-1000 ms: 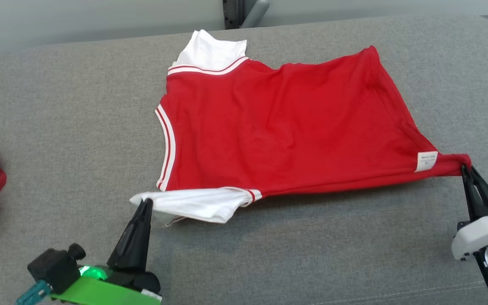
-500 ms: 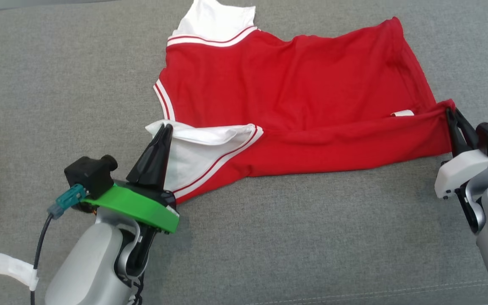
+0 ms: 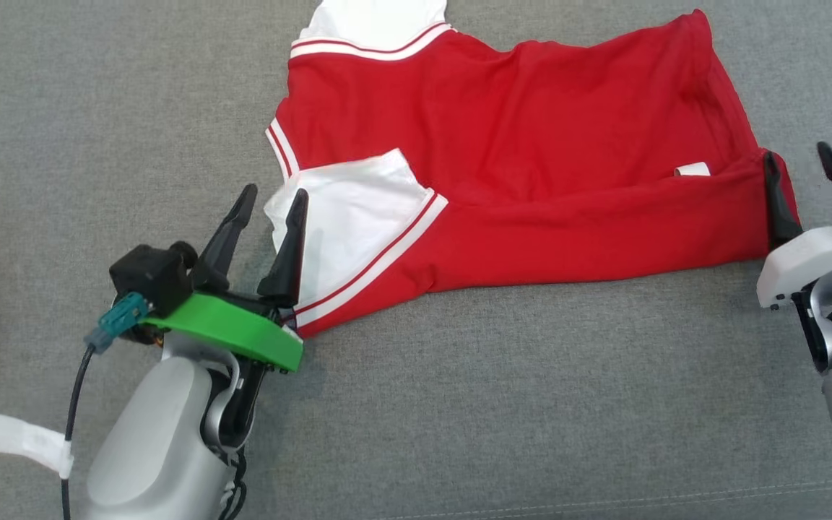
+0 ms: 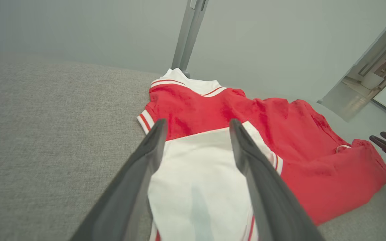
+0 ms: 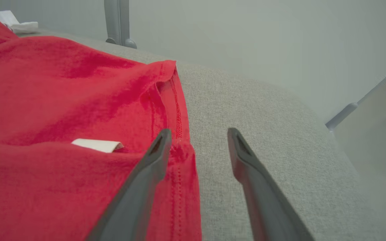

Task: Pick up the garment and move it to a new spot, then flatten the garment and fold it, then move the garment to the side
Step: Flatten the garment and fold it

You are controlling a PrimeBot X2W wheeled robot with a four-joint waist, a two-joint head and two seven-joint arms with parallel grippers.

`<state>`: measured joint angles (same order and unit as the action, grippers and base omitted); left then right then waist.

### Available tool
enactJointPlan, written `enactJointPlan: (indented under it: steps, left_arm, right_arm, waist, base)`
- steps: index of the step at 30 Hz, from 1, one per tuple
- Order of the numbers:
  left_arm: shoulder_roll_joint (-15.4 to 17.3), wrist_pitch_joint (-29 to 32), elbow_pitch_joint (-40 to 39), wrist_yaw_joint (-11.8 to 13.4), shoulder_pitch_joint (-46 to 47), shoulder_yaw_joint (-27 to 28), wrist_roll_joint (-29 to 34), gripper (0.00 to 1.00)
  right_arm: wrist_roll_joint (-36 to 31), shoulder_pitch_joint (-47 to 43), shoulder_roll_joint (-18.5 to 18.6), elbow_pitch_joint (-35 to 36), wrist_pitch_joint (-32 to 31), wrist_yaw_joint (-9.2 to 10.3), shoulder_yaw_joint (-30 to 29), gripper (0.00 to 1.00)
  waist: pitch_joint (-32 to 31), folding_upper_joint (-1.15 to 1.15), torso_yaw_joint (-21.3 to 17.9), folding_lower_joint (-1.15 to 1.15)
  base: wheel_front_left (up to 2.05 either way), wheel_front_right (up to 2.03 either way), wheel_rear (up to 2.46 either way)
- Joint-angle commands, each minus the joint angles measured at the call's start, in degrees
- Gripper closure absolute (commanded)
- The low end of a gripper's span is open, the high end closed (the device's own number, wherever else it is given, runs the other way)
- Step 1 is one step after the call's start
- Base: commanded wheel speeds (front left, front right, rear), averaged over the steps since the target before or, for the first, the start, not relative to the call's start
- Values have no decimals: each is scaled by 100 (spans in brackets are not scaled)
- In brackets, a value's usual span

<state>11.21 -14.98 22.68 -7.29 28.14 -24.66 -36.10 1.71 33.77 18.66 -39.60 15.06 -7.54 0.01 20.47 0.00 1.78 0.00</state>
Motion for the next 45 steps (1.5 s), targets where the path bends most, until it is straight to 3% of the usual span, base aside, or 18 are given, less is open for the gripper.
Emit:
enactJointPlan:
  steps: [1, 8, 19, 20, 21, 22, 23, 34, 35, 37, 45]
  left_arm:
    - [-56, -23, -68, -17, -272, 142, -75, 0]
    - [-323, 191, -258, -8, -1245, 305, -667, 0]
    - [-487, 1065, 35, 565, -1464, 272, -1105, 0]
    - [-500, 1115, 93, 588, -1422, 247, -1102, 9]
    - [-508, 1120, 138, 582, -1390, 215, -1072, 35]
    - [-520, 1098, 159, 587, -1361, 204, -1055, 78]
    - [-529, 1095, 179, 550, -1335, 179, -1048, 100]
    - [-418, 970, 262, 424, -1242, 105, -961, 100]
    - [-406, 963, 268, 412, -1239, 106, -962, 100]
    - [-383, 968, 274, 381, -1245, 92, -961, 100]
    - [-188, 911, 116, 392, -1434, 68, -881, 100]
  right_arm:
    - [-55, -236, -59, 201, 13, 11, -177, 0]
    - [-69, -1038, -300, 1014, 13, 11, -828, 0]
    - [211, -1331, -554, 987, 13, 11, -844, 0]
    - [321, -1277, -584, 903, 13, 11, -799, 0]
    - [433, -1222, -606, 806, 13, 11, -749, 0]
    - [545, -1162, -618, 692, 13, 11, -707, 0]
    - [676, -1095, -623, 555, 13, 11, -658, 0]
    - [1585, -502, -499, -784, 11, 11, -99, 0]
    - [1675, -465, -493, -878, 3, 10, -22, 51]
    - [1821, -406, -446, -979, 0, 10, 112, 100]
    - [2200, -676, -132, -569, 6, 11, 289, 100]
  waist:
    - [-118, 0, 1, 0]
    - [-348, 0, -49, 0]
    - [-356, 0, -145, 0]
    - [-344, 0, -160, 0]
    - [-333, 0, -178, 0]
    - [-316, 0, -194, 0]
    - [-304, 0, -205, 0]
    - [-227, 0, -51, 0]
    - [-225, 0, -39, 0]
    - [-232, 0, -19, 0]
    - [-398, 0, -59, 0]
  base:
    - [0, 0, 0]
    - [0, 0, 0]
    - [0, 0, 0]
    - [0, 0, 0]
    - [0, 0, 0]
    - [0, 0, 0]
    - [0, 0, 0]
    - [0, 0, 0]
    - [0, 0, 0]
    - [0, 0, 0]
    - [0, 0, 0]
